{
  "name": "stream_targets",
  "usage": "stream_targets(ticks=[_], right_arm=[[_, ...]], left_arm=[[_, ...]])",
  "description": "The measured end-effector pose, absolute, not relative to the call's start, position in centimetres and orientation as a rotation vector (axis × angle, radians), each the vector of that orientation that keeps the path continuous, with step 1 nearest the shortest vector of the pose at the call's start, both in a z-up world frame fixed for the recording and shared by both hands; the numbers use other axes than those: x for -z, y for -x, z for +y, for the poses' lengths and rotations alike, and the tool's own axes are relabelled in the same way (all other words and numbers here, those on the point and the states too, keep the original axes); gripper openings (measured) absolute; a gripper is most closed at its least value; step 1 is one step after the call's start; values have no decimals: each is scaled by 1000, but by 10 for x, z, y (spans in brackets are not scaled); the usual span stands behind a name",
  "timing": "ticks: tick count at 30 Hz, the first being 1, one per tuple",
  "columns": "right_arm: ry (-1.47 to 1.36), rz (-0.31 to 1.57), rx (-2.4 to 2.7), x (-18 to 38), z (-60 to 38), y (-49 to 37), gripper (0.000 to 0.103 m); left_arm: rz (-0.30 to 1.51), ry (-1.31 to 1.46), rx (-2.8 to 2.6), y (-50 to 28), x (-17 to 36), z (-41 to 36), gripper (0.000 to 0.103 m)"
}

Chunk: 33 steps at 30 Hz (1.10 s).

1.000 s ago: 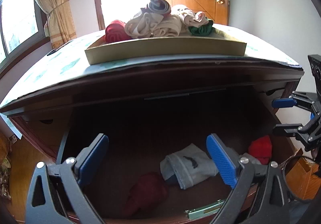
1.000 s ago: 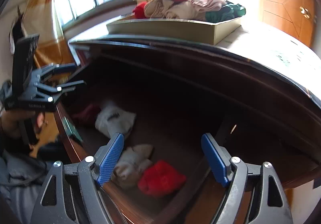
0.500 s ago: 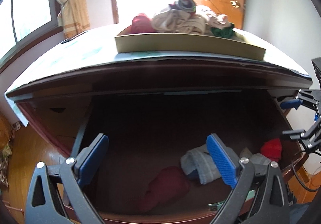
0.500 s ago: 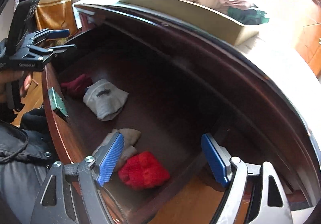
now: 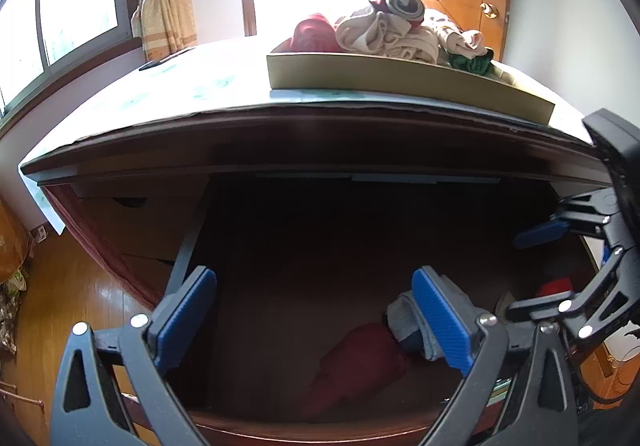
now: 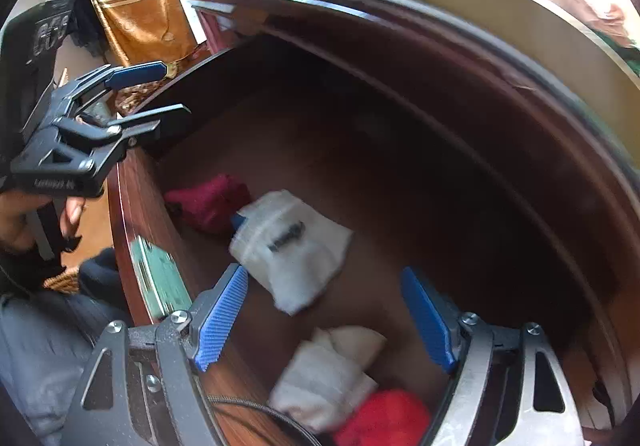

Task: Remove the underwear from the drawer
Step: 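Grasp the white sock with the right tool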

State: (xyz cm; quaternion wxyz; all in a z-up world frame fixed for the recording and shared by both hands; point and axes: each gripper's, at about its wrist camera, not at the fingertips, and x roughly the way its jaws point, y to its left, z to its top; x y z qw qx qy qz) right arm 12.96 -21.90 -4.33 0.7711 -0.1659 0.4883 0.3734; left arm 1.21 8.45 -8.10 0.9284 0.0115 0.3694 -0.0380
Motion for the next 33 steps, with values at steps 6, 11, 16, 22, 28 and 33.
stream_targets(ticks=[6, 11, 16, 22, 28, 33], right_arm=[[390, 1113, -840, 54, -186, -136, 81], [374, 1202, -845, 70, -172, -148, 81], [381, 1289, -841, 85, -160, -156, 68], [417, 1340, -864, 96, -151, -157, 68], [430, 1304, -885, 91, -150, -153, 35], [369, 1244, -861, 81, -167, -153, 30]], left_arm=[[752, 3, 61, -11, 81, 95, 101], [746, 19, 60, -10, 81, 99, 102], [755, 27, 72, -8, 83, 100, 102], [787, 29, 108, -10, 87, 95, 102], [836, -1, 162, -14, 93, 83, 102], [891, 4, 203, -19, 99, 79, 102]])
